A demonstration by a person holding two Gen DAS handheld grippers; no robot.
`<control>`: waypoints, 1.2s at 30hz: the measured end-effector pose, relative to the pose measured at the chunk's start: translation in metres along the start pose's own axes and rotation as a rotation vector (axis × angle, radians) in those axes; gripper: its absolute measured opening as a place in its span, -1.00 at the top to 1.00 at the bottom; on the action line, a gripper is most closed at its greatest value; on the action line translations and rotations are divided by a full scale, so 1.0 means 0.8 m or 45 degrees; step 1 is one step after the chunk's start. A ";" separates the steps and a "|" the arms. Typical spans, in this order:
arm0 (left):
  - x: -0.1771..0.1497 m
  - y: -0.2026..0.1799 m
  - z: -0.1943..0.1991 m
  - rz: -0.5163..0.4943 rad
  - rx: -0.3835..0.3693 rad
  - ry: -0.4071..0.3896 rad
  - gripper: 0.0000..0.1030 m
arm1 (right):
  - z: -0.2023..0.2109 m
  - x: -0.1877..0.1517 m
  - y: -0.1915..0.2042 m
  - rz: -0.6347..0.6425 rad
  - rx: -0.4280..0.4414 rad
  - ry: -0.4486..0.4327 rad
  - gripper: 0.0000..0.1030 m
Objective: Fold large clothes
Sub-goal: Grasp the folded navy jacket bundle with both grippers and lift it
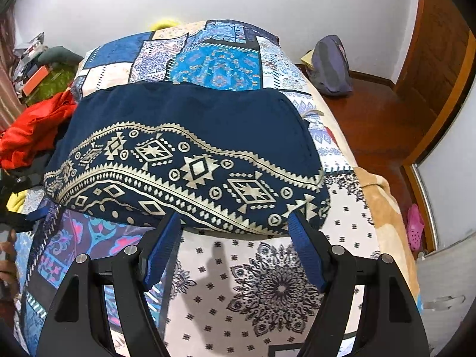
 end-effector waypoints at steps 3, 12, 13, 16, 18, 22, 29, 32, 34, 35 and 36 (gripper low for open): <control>0.012 -0.003 -0.010 0.043 -0.099 0.009 -0.92 | -0.008 0.003 0.004 -0.011 0.012 0.002 -0.38; 0.042 -0.033 -0.040 0.072 -0.153 -0.070 -0.92 | -0.029 0.028 0.025 -0.033 0.070 -0.011 -0.38; 0.044 -0.039 -0.042 0.051 -0.138 -0.094 -0.89 | -0.031 0.033 0.029 -0.031 0.076 -0.014 -0.38; 0.061 -0.060 -0.061 -0.046 -0.022 -0.146 -0.46 | -0.038 0.043 0.038 -0.024 0.091 -0.018 -0.38; 0.069 -0.068 -0.073 -0.077 0.056 -0.162 -0.27 | -0.042 0.050 0.045 -0.015 0.094 -0.014 -0.38; 0.084 -0.083 -0.080 -0.112 0.130 -0.248 0.17 | -0.047 0.057 0.056 0.003 0.098 -0.003 -0.38; 0.085 -0.122 -0.026 -0.222 0.210 -0.440 0.79 | -0.042 0.082 0.071 0.051 0.044 -0.019 -0.38; 0.085 -0.156 0.019 -0.289 0.178 -0.548 0.83 | -0.037 0.098 0.081 0.052 0.052 -0.042 -0.38; 0.086 -0.167 0.053 -0.344 0.155 -0.612 0.84 | -0.035 0.108 0.095 0.048 0.087 -0.058 -0.38; 0.086 -0.172 0.066 -0.369 0.157 -0.646 0.86 | -0.035 0.112 0.104 0.048 0.114 -0.065 -0.39; 0.083 -0.180 0.083 -0.407 0.166 -0.698 0.90 | -0.037 0.115 0.114 0.050 0.142 -0.067 -0.39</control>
Point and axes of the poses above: each gripper's, at about its wrist camera, not at the fingertips, and z roughly against the way its jaws point, y to its left, x to its top, the point moved 4 cm from there along -z, roughly the way its jaws point, and after that the axes turned 7 degrees about x, right-handed, at the moved point
